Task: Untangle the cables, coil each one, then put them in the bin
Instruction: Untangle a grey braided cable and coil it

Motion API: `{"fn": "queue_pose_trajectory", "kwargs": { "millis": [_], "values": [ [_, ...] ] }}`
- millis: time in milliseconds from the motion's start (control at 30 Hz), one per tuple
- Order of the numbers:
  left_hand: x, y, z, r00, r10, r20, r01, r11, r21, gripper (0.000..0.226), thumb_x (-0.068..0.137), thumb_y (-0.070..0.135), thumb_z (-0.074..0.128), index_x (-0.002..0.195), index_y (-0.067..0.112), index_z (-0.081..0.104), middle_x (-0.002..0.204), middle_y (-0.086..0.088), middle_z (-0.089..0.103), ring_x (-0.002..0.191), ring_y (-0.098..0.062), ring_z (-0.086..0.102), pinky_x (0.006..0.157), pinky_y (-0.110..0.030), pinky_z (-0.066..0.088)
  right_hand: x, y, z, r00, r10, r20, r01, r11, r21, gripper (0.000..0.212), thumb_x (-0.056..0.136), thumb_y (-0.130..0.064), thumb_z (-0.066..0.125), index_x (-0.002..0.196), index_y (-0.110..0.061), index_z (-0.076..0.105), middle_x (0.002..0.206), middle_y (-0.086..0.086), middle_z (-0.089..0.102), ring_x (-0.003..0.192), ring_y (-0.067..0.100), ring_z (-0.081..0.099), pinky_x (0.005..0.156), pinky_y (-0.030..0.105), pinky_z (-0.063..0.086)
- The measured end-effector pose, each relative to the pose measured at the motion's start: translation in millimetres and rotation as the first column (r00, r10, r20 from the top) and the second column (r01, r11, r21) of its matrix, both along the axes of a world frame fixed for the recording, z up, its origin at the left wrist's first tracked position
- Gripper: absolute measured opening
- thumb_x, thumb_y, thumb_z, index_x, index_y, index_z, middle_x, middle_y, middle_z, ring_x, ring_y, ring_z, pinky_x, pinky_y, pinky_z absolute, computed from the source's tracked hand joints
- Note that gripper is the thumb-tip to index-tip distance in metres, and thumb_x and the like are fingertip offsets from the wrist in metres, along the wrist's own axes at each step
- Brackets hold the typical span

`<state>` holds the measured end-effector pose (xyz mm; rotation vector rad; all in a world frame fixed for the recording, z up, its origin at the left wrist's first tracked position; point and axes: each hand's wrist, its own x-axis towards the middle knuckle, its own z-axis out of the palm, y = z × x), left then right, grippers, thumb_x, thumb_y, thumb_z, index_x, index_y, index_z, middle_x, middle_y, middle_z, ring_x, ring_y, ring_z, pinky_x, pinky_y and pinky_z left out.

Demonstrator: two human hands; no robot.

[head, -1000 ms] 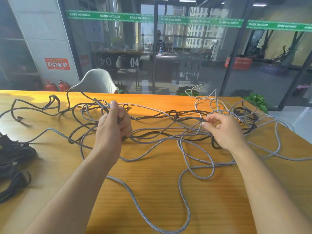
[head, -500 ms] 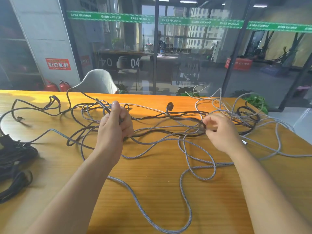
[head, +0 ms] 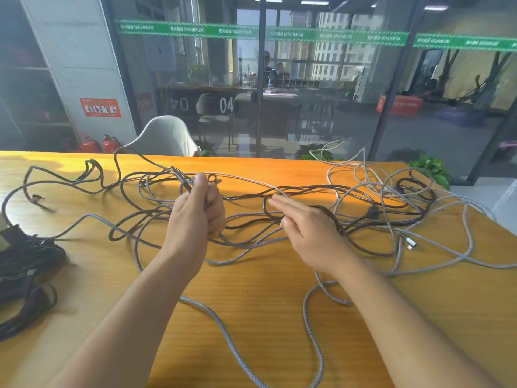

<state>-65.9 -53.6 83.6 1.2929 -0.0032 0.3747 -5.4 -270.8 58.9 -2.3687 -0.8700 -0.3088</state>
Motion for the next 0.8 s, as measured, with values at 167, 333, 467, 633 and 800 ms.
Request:
{"fn": "queue_pose_trajectory", "kwargs": {
  "millis": [167, 333, 467, 633, 800],
  "values": [
    [-0.8, -2.8, -3.0, 0.999, -0.017, -0.030, 0.018, 0.999, 0.044, 0.044, 0.113, 0.043, 0.036, 0.074, 0.022, 0.036, 0.061, 0.003, 0.022, 0.058, -0.020, 0.014, 0.050, -0.028, 0.019, 10.4, -2.7, -16.3, 0.986, -0.066, -0.151, 0.050, 0.993, -0.109, 0.047, 0.112, -0.026, 0.039, 0.158, -0.025, 0.043, 0.158, -0.008, 0.048, 0.140, 0.008, 0.048, 0.118, 0.031, 0.036],
    [-0.5, -7.0, -5.7, 0.994, -0.031, -0.101, 0.046, 0.989, 0.142, 0.043, 0.113, 0.042, 0.037, 0.077, 0.020, 0.026, 0.065, 0.001, 0.020, 0.060, -0.019, 0.013, 0.058, -0.036, 0.014, 11.3, -1.2, -19.2, 0.989, -0.108, -0.101, 0.092, 0.983, -0.156, 0.038, 0.104, -0.042, 0.059, 0.140, -0.030, 0.064, 0.123, -0.014, 0.060, 0.098, 0.005, 0.054, 0.088, 0.030, 0.039],
    [-0.5, -13.2, -9.6, 0.989, 0.007, -0.150, 0.036, 0.959, 0.281, 0.048, 0.110, 0.048, 0.039, 0.078, 0.015, 0.050, 0.062, 0.004, 0.025, 0.057, -0.017, 0.019, 0.055, -0.031, 0.017, 8.8, -2.0, -20.4, 0.993, -0.102, -0.056, 0.108, 0.988, 0.111, 0.017, 0.105, -0.033, 0.060, 0.112, -0.029, 0.075, 0.100, -0.019, 0.070, 0.088, -0.005, 0.059, 0.076, 0.022, 0.043],
    [-0.9, -21.0, -16.9, 0.987, 0.064, -0.148, 0.013, 0.883, 0.469, 0.044, 0.107, 0.051, 0.047, 0.101, 0.015, 0.072, 0.061, 0.000, 0.033, 0.055, -0.017, 0.029, 0.053, -0.029, 0.030, 3.6, -6.4, -8.7, 0.973, 0.077, -0.216, 0.039, 0.874, 0.484, 0.020, 0.111, -0.021, 0.049, 0.107, -0.017, 0.068, 0.088, -0.011, 0.066, 0.080, 0.009, 0.061, 0.082, 0.030, 0.055],
    [1.4, -19.2, -24.6, 0.989, 0.088, -0.122, -0.014, 0.863, 0.506, 0.024, 0.104, 0.047, 0.058, 0.108, 0.027, 0.072, 0.069, -0.007, 0.034, 0.065, -0.024, 0.030, 0.063, -0.039, 0.032, -1.1, -10.2, 7.4, 0.974, 0.099, -0.204, 0.066, 0.738, 0.672, 0.025, 0.113, -0.017, 0.041, 0.107, -0.009, 0.064, 0.087, -0.002, 0.060, 0.072, 0.015, 0.052, 0.072, 0.031, 0.050]
  ]
}}
